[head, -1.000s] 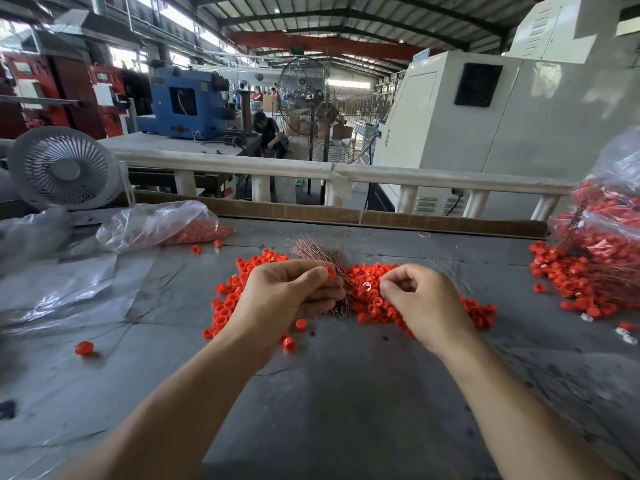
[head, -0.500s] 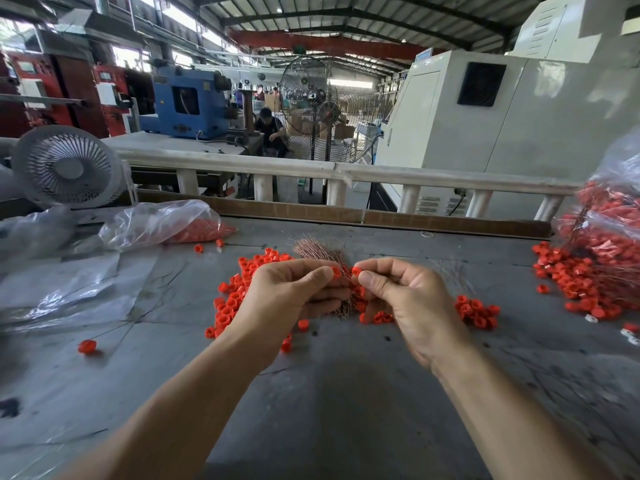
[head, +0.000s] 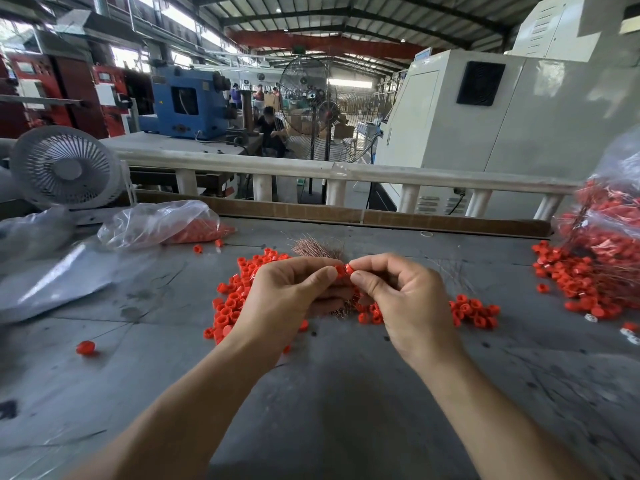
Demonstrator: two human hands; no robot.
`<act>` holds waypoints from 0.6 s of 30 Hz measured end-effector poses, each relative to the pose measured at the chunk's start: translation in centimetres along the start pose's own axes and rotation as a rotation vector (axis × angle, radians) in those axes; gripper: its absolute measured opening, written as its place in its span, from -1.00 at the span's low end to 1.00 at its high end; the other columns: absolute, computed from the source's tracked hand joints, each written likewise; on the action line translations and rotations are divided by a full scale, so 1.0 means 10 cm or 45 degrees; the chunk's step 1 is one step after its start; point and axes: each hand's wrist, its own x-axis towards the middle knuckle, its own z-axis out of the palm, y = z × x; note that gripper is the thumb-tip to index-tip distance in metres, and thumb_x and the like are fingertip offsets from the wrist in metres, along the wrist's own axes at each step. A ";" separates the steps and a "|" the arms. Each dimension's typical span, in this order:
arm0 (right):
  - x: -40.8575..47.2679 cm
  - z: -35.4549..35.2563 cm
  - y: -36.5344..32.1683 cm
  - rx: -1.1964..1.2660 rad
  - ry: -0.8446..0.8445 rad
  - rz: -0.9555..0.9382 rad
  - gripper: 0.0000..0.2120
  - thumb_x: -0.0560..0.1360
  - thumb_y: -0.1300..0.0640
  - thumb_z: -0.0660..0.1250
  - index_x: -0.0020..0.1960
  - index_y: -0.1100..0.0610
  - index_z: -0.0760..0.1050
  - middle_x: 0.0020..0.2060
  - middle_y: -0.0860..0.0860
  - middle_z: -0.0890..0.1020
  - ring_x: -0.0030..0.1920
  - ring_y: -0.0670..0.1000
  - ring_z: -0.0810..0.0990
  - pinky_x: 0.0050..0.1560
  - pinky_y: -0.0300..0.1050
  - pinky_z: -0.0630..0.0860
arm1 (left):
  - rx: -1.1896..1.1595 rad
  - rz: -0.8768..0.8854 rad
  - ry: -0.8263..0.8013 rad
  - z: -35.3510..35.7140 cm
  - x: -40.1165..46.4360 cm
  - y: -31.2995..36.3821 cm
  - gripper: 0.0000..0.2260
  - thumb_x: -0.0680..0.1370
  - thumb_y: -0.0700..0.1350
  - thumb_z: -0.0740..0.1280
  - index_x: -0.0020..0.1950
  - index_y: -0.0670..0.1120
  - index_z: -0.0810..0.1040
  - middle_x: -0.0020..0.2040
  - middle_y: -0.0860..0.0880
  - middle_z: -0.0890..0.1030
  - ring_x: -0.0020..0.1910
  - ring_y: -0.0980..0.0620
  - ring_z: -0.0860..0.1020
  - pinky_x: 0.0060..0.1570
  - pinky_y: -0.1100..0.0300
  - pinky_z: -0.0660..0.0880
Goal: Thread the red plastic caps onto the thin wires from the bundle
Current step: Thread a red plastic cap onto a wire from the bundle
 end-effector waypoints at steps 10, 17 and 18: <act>-0.02 0.01 -0.01 -0.062 -0.017 -0.129 -0.83 0.51 0.24 0.50 -0.09 -0.05 0.70 -0.19 -0.16 0.70 -0.11 -0.06 0.68 -0.09 0.16 0.67 | -0.007 0.024 -0.007 0.02 -0.02 0.01 -0.86 0.62 -0.26 0.35 0.07 -0.16 0.70 -0.08 -0.17 0.75 -0.05 -0.08 0.74 -0.14 0.25 0.64; -0.01 0.01 0.01 -0.110 -0.019 -0.240 -0.86 0.52 0.28 0.48 -0.06 0.05 0.70 -0.16 -0.15 0.68 -0.08 -0.04 0.68 -0.12 0.11 0.67 | 0.009 0.013 -0.023 0.04 -0.03 0.01 -0.86 0.62 -0.26 0.34 0.08 -0.18 0.70 -0.08 -0.19 0.75 -0.04 -0.09 0.74 -0.09 0.20 0.66; -0.01 0.01 0.02 -0.125 -0.025 -0.255 -0.86 0.52 0.29 0.48 -0.06 0.06 0.70 -0.15 -0.16 0.67 -0.08 -0.04 0.67 -0.12 0.10 0.67 | 0.003 0.012 -0.022 0.04 -0.03 0.01 -0.86 0.62 -0.27 0.34 0.07 -0.18 0.70 -0.08 -0.19 0.75 -0.04 -0.10 0.74 -0.09 0.20 0.66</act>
